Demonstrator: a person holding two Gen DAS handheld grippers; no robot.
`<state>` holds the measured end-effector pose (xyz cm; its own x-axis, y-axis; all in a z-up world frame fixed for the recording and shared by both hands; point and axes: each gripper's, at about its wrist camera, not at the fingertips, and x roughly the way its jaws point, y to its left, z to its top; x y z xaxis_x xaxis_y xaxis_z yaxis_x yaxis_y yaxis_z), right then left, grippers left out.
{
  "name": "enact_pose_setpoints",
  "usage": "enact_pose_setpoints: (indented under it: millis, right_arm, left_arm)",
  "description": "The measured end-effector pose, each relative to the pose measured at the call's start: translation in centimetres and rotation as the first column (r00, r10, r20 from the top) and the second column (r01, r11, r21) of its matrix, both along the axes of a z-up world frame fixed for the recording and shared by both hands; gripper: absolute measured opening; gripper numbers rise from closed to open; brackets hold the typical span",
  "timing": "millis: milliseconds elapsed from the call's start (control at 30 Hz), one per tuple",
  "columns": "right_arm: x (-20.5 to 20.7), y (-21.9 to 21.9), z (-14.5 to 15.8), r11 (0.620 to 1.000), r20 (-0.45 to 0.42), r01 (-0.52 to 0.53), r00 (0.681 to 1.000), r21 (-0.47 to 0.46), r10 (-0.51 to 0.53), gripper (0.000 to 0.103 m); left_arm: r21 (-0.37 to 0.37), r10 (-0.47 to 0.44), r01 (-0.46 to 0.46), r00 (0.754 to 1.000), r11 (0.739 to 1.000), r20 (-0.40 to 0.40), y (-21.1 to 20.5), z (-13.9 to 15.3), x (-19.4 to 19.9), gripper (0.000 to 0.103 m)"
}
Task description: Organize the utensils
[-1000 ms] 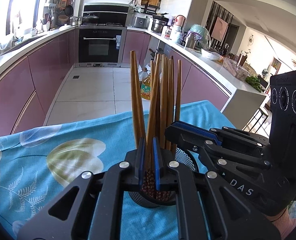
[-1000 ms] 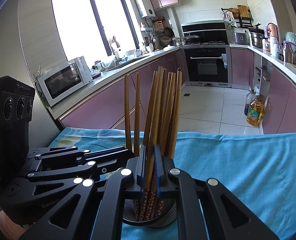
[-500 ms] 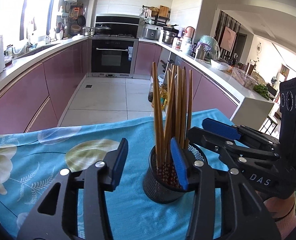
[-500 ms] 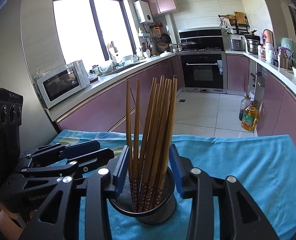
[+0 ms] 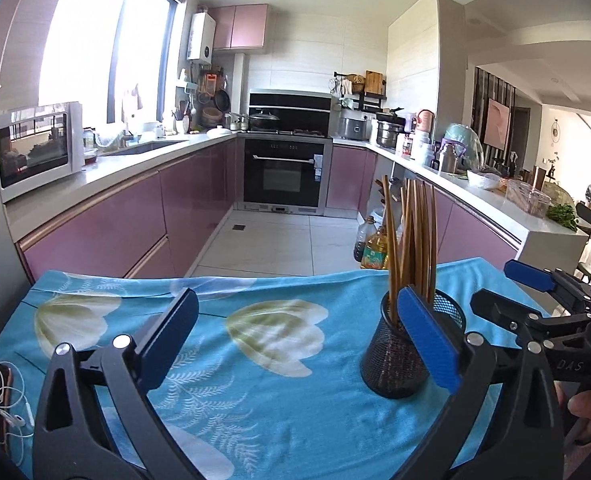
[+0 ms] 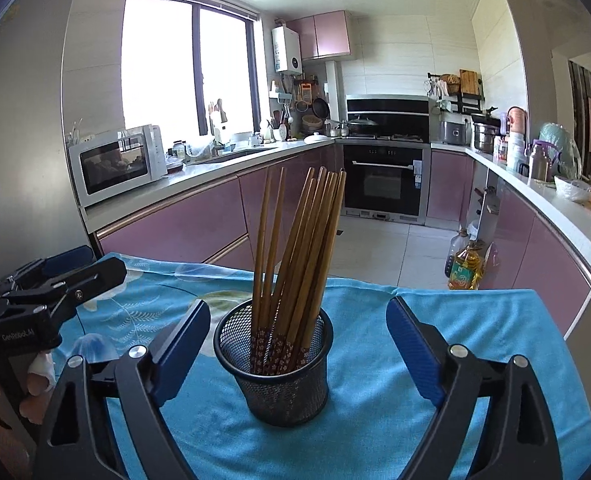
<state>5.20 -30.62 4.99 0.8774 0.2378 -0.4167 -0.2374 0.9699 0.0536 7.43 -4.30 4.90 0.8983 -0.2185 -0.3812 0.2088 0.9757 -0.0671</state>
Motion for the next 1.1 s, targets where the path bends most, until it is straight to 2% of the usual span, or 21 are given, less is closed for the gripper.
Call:
enact_pose_setpoints:
  millis: [267,500,733,867,1100]
  right_arm:
    - [-3.2,0.7,-0.7,1.0,0.083,0.002,0.997,-0.016,0.0,0.096]
    - [-4.6,1.2,-1.4,1.0,0.104,-0.005,0.995,-0.021,0.008,0.096]
    - [-5.4,1.7,-1.4,1.0,0.136,0.007,0.991,-0.007,-0.006,0.096]
    - [-5.7,1.9,-1.5,1.0,0.165,0.021,0.986,-0.013,-0.019,0.096]
    - [-6.0,2.0,-1.8,1.0,0.169,0.025,0.985,-0.011,-0.023,0.096]
  left_arm:
    - [0.011,0.077,-0.078,0.995,0.997,0.069,2.0,-0.1,-3.3,0.098]
    - [0.039,0.114,-0.121,0.98,0.992,0.163,2.9,-0.2,-6.3,0.098]
    - [0.021,0.139,-0.147,0.965,0.989,0.221,3.5,-0.4,-7.9,0.098]
    - [0.01,0.151,-0.158,0.96,0.987,0.237,3.6,-0.7,-8.4,0.098]
    - [0.009,0.158,-0.165,0.957,0.986,0.243,3.4,-0.8,-8.3,0.098]
